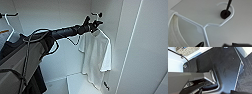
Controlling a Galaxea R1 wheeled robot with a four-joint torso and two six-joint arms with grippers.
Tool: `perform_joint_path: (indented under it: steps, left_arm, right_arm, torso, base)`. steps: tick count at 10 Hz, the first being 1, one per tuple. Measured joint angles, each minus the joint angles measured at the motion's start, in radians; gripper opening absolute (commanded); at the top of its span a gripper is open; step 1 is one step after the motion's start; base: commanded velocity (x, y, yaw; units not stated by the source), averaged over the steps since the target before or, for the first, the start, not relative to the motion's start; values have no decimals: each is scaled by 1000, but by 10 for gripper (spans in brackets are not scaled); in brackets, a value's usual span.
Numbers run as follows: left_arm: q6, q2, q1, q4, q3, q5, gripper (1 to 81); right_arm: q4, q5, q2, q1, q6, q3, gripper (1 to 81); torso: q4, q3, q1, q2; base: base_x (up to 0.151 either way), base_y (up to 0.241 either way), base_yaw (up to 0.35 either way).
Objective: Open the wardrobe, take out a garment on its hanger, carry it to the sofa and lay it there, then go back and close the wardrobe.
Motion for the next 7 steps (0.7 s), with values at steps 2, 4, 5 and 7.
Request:
perform_joint_path:
  steps: [2, 4, 5, 7]
  left_arm:
    - [0, -4, 45, 3, 2, 21, 811]
    - [0, -15, 35, 5, -6, 20, 811]
    - [0, -10, 31, 9, -20, 15, 811]
    - [0, 33, 31, 20, -52, 13, 811]
  right_arm:
    - [0, 0, 1, 0, 0, 0, 811]
    - [0, 0, 10, 0, 0, 0, 811]
    - [0, 0, 11, 0, 0, 0, 811]
    - [0, 0, 8, 0, 0, -2, 811]
  torso:
    - [0, 0, 0, 0]
    - [0, 0, 0, 0]
    - [0, 0, 0, 0]
    - [0, 0, 0, 0]
  base:
    - [0, 0, 0]
    - [0, 0, 0]
    - [0, 0, 0]
    - [0, 0, 0]
